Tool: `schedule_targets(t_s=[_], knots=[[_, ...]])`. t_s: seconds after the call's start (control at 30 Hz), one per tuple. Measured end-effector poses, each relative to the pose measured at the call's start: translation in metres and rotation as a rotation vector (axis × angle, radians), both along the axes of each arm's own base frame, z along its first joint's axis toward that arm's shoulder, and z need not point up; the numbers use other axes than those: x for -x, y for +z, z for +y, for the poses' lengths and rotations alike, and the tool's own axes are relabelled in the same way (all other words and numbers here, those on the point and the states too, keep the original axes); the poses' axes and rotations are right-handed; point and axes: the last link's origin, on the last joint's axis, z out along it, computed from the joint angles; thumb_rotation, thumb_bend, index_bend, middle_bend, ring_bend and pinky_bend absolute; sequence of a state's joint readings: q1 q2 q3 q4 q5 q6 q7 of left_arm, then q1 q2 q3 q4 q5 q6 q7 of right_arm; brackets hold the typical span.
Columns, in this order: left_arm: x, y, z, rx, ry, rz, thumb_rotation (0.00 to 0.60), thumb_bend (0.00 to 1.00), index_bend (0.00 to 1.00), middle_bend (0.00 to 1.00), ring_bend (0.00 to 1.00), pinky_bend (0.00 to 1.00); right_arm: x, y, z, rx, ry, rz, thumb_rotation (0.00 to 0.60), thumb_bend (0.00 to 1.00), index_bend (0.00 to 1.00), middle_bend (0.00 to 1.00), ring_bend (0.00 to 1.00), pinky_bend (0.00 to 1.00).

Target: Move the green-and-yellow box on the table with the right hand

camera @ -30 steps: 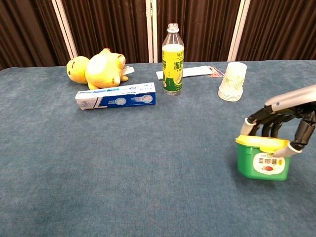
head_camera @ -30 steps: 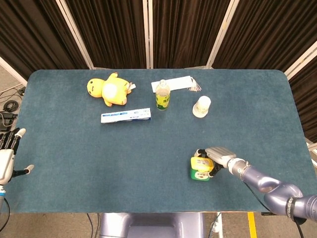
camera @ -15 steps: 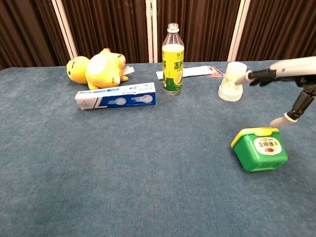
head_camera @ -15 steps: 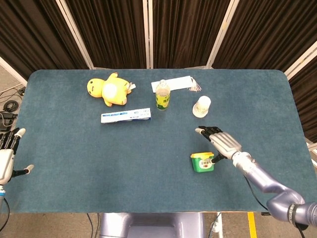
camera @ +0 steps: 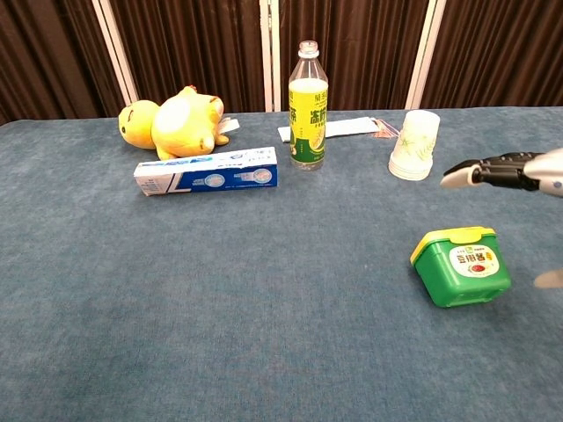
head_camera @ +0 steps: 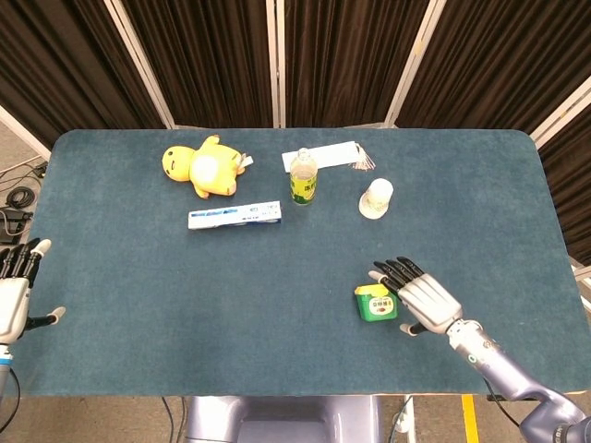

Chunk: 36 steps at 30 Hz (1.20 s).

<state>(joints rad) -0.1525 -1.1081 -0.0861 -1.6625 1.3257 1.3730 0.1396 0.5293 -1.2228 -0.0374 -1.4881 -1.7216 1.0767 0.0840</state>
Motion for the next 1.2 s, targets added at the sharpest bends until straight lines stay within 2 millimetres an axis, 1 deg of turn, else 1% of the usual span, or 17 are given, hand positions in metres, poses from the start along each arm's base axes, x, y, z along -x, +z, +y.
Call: schedule_targets(t_s=[0.2,0.4,0.53,0.7,0.73,0.8,0.87,0.97,1.0,1.07,1.2], knots=[[0.0,0.0,0.0,0.002,0.003,0.0,0.6,0.0,0.0,0.0,0.0,0.0,0.016,-0.016,0.006,0.048,0.08,0.028,0.6,0.0,0.08,0.05,0.0,0.0],[0.0,0.0,0.0,0.003,0.004,-0.001,0.6,0.0,0.0,0.0,0.0,0.0,0.023,-0.035,0.008,0.086,0.141,0.044,0.6,0.0,0.08,0.06,0.0,0.0],[0.0,0.0,0.0,0.0,0.005,-0.002,0.6,0.0,0.0,0.0,0.0,0.0,0.024,-0.049,0.009,0.089,0.159,0.04,0.6,0.0,0.08,0.07,0.0,0.01],[0.001,0.001,0.0,0.0,0.006,-0.005,0.6,0.0,0.0,0.0,0.0,0.0,0.022,-0.057,0.006,0.108,0.179,0.033,0.6,0.01,0.12,0.11,0.02,0.07],[0.001,0.001,0.0,-0.001,0.005,-0.005,0.6,0.0,0.0,0.0,0.0,0.0,0.022,-0.059,0.005,0.11,0.18,0.034,0.6,0.03,0.13,0.13,0.04,0.09],[0.0,0.001,0.0,-0.002,0.004,-0.005,0.6,0.0,0.0,0.0,0.0,0.0,0.023,-0.062,0.003,0.116,0.179,0.039,0.6,0.14,0.2,0.22,0.13,0.19],[0.001,0.002,0.0,-0.004,0.005,-0.007,0.6,0.0,0.0,0.0,0.0,0.0,0.024,-0.065,0.0,0.119,0.176,0.044,0.6,0.32,0.3,0.34,0.25,0.3],[0.002,0.002,0.0,-0.004,0.008,-0.008,0.6,0.0,0.0,0.0,0.0,0.0,0.024,-0.068,-0.002,0.121,0.168,0.027,0.6,0.47,0.4,0.46,0.38,0.34],[0.002,0.002,0.0,-0.004,0.009,-0.008,0.6,0.0,0.0,0.0,0.0,0.0,0.023,-0.068,-0.002,0.12,0.164,0.011,0.6,0.51,0.42,0.47,0.4,0.34],[0.002,0.002,0.0,-0.004,0.009,-0.008,0.6,0.0,0.0,0.0,0.0,0.0,0.022,-0.068,-0.002,0.115,0.153,-0.02,0.6,0.54,0.42,0.48,0.41,0.34],[0.002,0.001,0.0,0.0,0.009,-0.006,0.6,0.0,0.0,0.0,0.0,0.0,0.018,-0.065,-0.003,0.087,0.106,-0.114,0.6,0.54,0.42,0.47,0.41,0.34]])
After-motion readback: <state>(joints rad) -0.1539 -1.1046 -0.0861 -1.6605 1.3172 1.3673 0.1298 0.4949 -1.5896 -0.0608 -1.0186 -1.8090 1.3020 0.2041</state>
